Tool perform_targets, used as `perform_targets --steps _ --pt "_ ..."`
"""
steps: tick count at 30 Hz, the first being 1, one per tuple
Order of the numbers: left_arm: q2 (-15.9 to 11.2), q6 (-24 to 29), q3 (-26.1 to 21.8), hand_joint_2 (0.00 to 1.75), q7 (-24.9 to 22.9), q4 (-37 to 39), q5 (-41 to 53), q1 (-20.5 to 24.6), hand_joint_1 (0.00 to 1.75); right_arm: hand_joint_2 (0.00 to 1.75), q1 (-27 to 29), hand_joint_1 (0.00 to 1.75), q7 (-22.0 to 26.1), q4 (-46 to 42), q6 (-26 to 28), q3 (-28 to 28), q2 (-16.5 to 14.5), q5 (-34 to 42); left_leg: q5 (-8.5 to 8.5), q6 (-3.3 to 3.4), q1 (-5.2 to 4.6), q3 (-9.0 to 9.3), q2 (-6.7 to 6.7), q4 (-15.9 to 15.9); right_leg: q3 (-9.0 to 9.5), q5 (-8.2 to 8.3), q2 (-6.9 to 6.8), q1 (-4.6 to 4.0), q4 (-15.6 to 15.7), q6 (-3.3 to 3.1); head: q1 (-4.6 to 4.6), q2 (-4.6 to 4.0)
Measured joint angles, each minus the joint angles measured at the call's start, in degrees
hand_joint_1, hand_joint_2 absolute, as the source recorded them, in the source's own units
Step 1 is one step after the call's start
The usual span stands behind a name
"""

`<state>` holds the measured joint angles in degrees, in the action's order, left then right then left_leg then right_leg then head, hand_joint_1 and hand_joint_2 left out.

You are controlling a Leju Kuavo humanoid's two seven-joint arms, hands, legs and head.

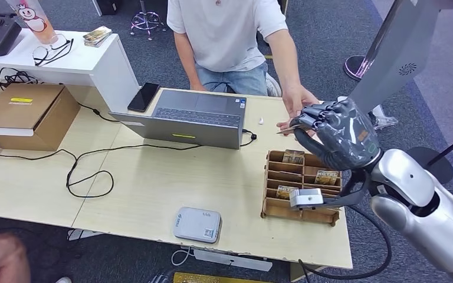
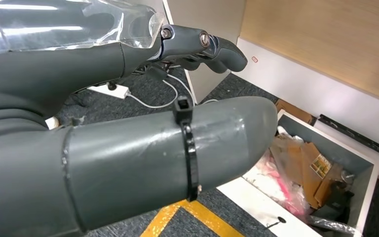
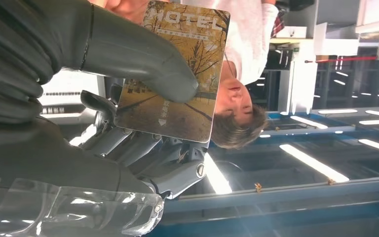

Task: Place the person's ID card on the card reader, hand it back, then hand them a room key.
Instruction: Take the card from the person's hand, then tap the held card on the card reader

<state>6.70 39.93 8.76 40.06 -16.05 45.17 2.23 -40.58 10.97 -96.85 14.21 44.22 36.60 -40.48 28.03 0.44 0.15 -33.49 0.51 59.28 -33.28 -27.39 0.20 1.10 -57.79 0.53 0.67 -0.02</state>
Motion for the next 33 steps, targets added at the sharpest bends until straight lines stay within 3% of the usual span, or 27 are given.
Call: perform_targets --steps 8,16,21,25,33 --pt "0.0 0.0 -5.0 0.00 0.0 0.0 5.7 0.0 0.00 1.75 0.2 1.75 0.2 -3.3 -4.8 0.2 -0.8 11.1 0.00 0.00 0.00 -0.01 0.00 0.0 0.00 0.00 0.00 0.00 0.0 0.00 0.00 0.00" --pt "1.4 0.0 -12.5 0.00 0.0 0.0 12.1 -0.1 0.00 1.75 -0.1 1.75 -4.5 -7.4 -19.8 2.4 -2.7 34.1 0.00 0.00 0.01 -0.02 0.03 0.0 0.00 0.00 -0.02 0.00 0.0 0.00 0.01 0.00" --pt "2.2 0.0 -15.1 0.00 0.0 0.0 13.1 -0.1 0.00 1.75 -0.7 1.75 -9.1 -8.6 -25.9 4.2 -3.0 43.3 0.00 0.00 0.00 -0.02 0.04 0.0 0.00 0.00 -0.03 0.00 0.0 0.00 0.00 0.00" --pt "2.6 0.0 -16.6 0.00 0.0 0.0 13.7 -0.3 0.00 1.75 0.3 1.75 -15.1 -11.3 -26.2 7.2 -2.8 46.2 0.01 0.00 0.00 -0.01 0.04 0.0 -0.01 -0.01 -0.03 0.00 0.0 0.00 0.01 0.00" --pt "3.1 0.0 -17.6 0.00 0.0 0.0 13.7 -0.8 0.00 1.75 -1.6 1.75 -19.9 -14.7 -27.8 14.1 -2.0 47.6 0.01 -0.01 0.01 -0.01 0.02 0.0 -0.02 -0.01 -0.01 -0.01 0.0 0.00 0.00 0.00"
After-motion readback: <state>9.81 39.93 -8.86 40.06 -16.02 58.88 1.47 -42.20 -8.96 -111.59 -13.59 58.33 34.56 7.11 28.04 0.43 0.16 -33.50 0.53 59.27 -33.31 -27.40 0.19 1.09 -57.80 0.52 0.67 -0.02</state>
